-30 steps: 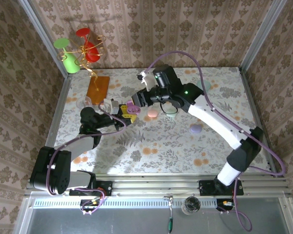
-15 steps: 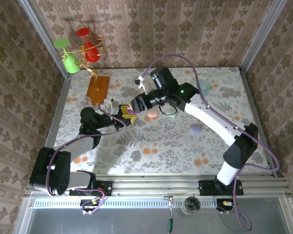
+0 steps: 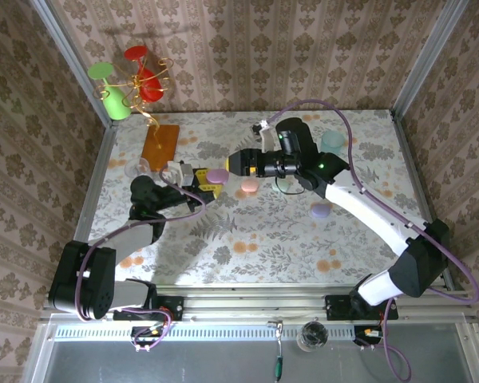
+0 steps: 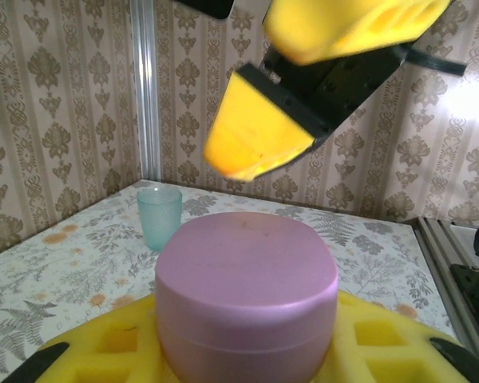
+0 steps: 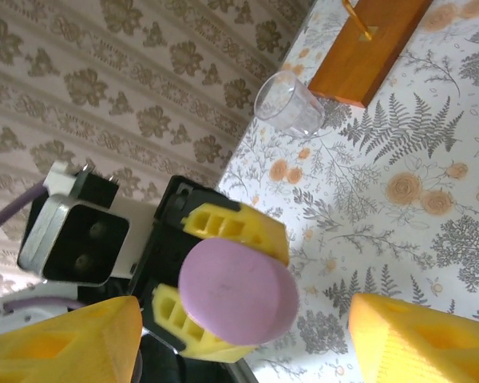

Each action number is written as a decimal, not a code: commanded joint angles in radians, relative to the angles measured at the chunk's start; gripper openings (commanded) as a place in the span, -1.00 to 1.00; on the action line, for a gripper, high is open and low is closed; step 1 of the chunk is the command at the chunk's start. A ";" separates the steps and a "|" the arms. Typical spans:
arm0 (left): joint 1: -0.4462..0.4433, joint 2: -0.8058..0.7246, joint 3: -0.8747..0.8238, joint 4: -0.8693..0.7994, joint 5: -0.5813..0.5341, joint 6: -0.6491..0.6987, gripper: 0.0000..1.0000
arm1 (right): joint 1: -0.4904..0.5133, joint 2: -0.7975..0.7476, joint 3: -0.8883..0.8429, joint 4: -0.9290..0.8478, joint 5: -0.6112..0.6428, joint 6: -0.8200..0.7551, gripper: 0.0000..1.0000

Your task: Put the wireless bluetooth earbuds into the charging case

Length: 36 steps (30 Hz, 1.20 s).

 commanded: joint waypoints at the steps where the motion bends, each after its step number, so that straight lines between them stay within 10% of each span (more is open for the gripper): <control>1: -0.013 -0.014 0.008 0.062 -0.021 0.010 -0.42 | -0.007 -0.005 -0.051 0.150 -0.092 0.206 0.47; 19: -0.073 0.027 0.041 0.104 -0.135 0.031 -0.42 | -0.030 0.106 -0.095 0.373 -0.310 0.404 0.39; 36: -0.082 -0.005 0.033 0.025 -0.173 0.084 -0.42 | -0.053 0.110 -0.149 0.479 -0.310 0.480 -0.55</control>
